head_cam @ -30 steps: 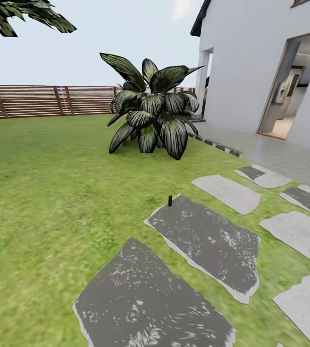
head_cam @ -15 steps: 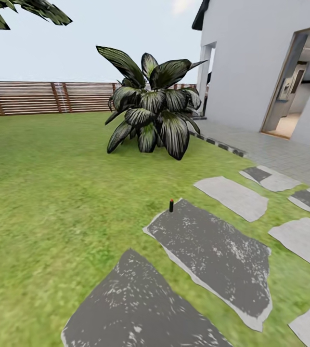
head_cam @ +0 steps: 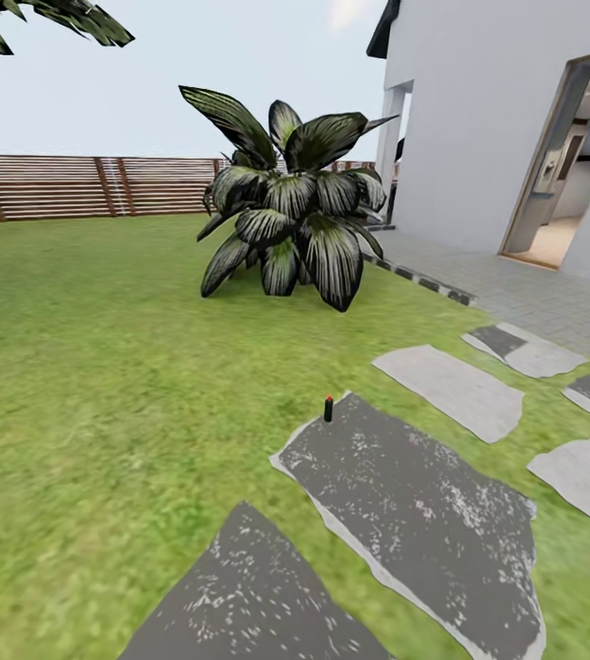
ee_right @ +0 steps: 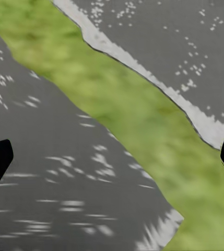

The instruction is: Pick up the pesticide atomizer in the garden and spray insectifuge to fully cover both potted plants in the garden.

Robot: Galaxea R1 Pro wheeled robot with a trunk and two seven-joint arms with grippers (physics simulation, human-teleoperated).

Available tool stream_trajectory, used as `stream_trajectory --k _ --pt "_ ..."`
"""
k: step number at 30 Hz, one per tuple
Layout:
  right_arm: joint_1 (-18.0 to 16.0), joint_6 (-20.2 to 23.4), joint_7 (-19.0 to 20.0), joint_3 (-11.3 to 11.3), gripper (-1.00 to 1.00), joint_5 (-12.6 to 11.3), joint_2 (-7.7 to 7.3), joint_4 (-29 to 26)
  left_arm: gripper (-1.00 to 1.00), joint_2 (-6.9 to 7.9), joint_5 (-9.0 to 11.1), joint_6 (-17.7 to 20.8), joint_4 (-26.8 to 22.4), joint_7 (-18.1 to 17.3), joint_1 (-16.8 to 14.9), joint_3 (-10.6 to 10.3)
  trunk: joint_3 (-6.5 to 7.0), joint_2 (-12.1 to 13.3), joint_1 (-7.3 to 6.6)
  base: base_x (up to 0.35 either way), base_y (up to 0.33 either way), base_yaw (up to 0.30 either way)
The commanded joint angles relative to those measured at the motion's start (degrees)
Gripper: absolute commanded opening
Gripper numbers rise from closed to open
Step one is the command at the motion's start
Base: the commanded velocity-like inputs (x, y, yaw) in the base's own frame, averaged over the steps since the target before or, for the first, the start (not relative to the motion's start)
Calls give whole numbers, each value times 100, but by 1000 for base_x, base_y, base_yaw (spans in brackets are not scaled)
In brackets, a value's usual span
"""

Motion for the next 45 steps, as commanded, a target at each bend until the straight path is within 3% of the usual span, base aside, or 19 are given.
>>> stream_trajectory --k 1,45 --pt "-3 -17 -2 1 100 2 -1 3 100 1 -3 -19 5 2 -3 -4 -5 -2 3 340 0 0" --pt "-3 -17 -2 1 100 2 -1 2 100 1 -3 -19 5 2 -3 -13 -5 -2 3 294 -129 15"
